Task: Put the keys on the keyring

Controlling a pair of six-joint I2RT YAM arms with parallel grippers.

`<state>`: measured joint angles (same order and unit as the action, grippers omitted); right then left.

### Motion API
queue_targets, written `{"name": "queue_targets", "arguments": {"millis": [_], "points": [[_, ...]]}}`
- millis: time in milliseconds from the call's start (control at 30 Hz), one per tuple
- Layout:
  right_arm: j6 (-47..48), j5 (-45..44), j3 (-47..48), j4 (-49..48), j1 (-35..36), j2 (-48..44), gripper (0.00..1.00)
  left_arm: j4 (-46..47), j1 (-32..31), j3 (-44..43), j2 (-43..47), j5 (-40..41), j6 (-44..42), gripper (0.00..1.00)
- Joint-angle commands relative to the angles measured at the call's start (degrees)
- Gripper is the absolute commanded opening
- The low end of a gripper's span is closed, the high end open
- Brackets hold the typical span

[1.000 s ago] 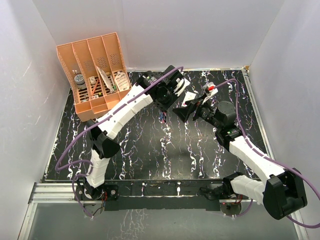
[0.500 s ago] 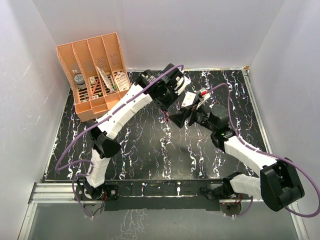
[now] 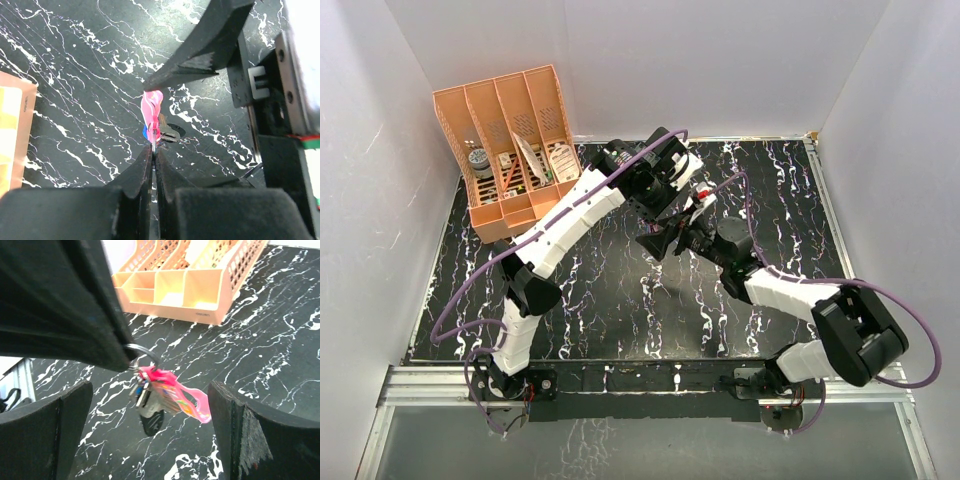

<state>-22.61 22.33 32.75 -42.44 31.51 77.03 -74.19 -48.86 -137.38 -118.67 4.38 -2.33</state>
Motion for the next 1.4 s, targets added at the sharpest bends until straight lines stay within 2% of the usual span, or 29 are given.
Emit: {"name": "queue_targets", "arguments": {"millis": [0, 433, 1367], "points": [[0.77, -4.89, 0.41, -8.0, 0.07, 1.87, 0.98, -1.06, -0.19, -0.13, 3.77, -1.26, 0.42, 0.0], [1.3, -11.82, -1.07, -8.69, -1.14, 1.99, 0.98, -0.2, -0.42, 4.25, 7.3, -2.02, 1.23, 0.0], [1.48, -11.55, -0.86, -8.37, -4.62, -0.22, 0.98, -1.35, -0.52, 3.97, 6.79, -2.81, 1.1, 0.0]]}}
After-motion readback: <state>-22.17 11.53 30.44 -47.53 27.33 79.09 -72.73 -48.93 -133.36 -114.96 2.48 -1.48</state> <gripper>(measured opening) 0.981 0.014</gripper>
